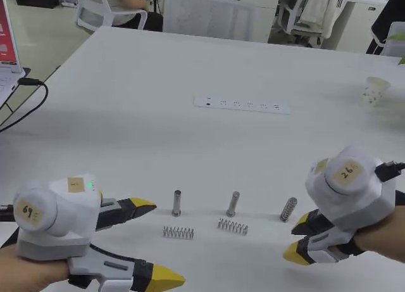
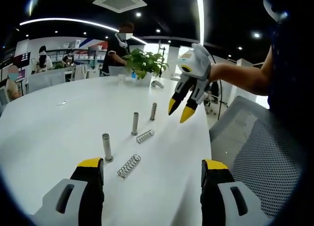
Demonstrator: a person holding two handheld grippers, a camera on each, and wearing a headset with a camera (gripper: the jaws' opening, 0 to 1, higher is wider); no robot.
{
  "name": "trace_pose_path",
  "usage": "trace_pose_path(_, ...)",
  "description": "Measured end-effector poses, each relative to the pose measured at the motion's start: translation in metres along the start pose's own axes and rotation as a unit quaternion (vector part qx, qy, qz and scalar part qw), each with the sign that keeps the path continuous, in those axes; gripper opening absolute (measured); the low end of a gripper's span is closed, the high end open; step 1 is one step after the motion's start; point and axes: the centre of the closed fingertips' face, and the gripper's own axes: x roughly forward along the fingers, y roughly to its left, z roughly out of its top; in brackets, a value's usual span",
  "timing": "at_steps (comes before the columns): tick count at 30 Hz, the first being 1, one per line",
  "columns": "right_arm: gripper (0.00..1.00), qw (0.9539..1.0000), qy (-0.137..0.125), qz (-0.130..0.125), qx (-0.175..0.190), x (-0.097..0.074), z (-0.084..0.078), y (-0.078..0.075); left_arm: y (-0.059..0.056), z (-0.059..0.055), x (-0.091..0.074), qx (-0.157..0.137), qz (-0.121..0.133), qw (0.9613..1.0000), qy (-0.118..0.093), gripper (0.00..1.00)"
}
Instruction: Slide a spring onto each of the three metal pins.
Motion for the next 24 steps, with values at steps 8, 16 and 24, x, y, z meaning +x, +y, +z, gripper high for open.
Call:
trace_pose_path(8,0.26,0.9999,-0.006,0.007,-0.006,-0.001,0.007,0.009,-0.001,0.000,0.000,0.000,0.001,1.0000,-0.001,0.78)
trace_pose_path(16,0.26,0.9997,-0.008,0.014,-0.018,0.000,0.014,0.016,0.000,0.000,-0.001,0.000,0.002,1.0000,-0.001,0.78)
trace_pose_path(24,0.26,0.9994,-0.010,0.017,-0.030,0.000,0.022,0.019,0.000,-0.001,0.000,-0.001,0.003,1.0000,-0.002,0.78)
